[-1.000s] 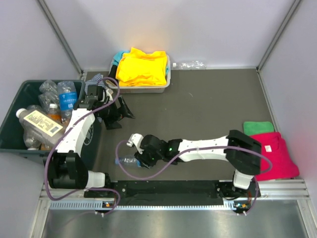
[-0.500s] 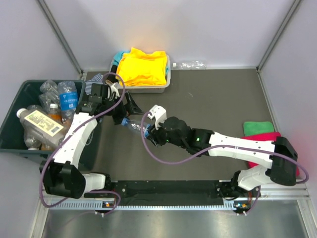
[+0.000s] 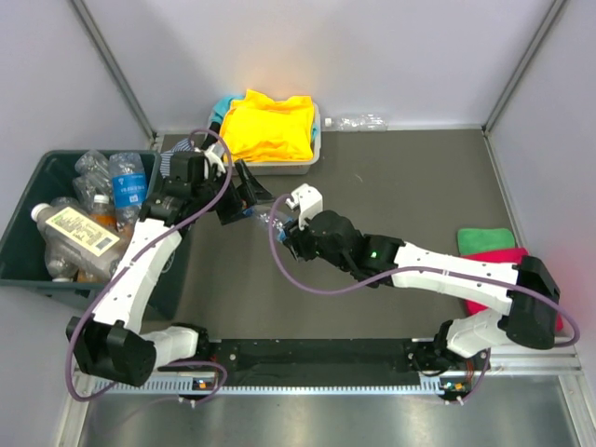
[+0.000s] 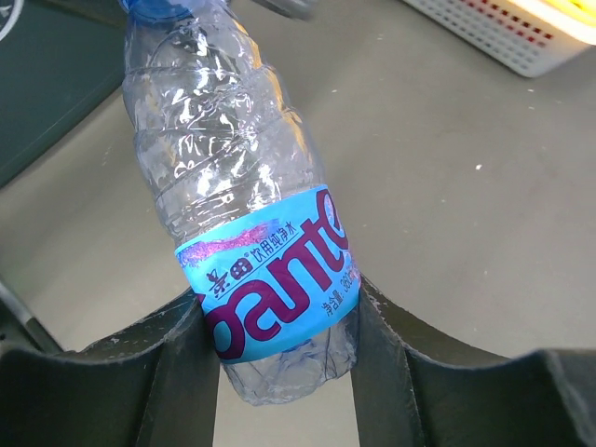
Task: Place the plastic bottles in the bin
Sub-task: Pick up the plastic bottle from the corner of the board, then place the plastic bottle in the trash bin.
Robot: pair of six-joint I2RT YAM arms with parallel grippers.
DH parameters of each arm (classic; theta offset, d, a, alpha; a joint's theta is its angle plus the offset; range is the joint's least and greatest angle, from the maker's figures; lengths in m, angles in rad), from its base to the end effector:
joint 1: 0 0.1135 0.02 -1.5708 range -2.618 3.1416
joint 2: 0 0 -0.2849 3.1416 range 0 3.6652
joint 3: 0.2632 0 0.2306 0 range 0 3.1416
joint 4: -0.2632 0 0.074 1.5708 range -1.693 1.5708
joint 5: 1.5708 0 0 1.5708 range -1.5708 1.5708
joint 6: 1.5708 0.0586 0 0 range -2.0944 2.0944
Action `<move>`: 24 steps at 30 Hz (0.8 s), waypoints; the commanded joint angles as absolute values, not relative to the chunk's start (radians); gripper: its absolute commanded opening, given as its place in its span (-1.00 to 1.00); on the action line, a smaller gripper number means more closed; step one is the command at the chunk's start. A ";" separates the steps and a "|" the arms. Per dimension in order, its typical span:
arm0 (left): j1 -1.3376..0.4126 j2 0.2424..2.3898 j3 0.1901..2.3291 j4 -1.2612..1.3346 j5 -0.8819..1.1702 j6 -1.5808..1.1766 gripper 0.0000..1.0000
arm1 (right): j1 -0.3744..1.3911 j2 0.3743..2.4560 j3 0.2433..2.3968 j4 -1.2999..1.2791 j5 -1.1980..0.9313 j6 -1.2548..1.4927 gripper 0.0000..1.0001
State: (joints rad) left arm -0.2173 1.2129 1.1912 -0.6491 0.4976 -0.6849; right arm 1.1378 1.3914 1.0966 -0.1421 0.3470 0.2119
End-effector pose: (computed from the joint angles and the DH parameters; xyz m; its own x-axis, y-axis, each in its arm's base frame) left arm 0.2307 -0.0796 0.3575 -0.8209 -0.3880 -0.4190 0.0455 0.6869 -0.7253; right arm 0.1509 0.2790 0.3319 -0.3259 -0.2337 -0.9161 -0.6708 0.7400 0.0499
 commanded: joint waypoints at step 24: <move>-0.313 1.172 1.345 -0.710 0.097 -0.711 -0.42 | 1.055 1.445 1.316 -0.193 0.359 0.331 0.97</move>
State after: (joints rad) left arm -0.3119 1.1618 1.1873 -0.5644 0.2871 -0.8268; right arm 1.0882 1.4967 1.2919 -0.1787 0.3504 0.3107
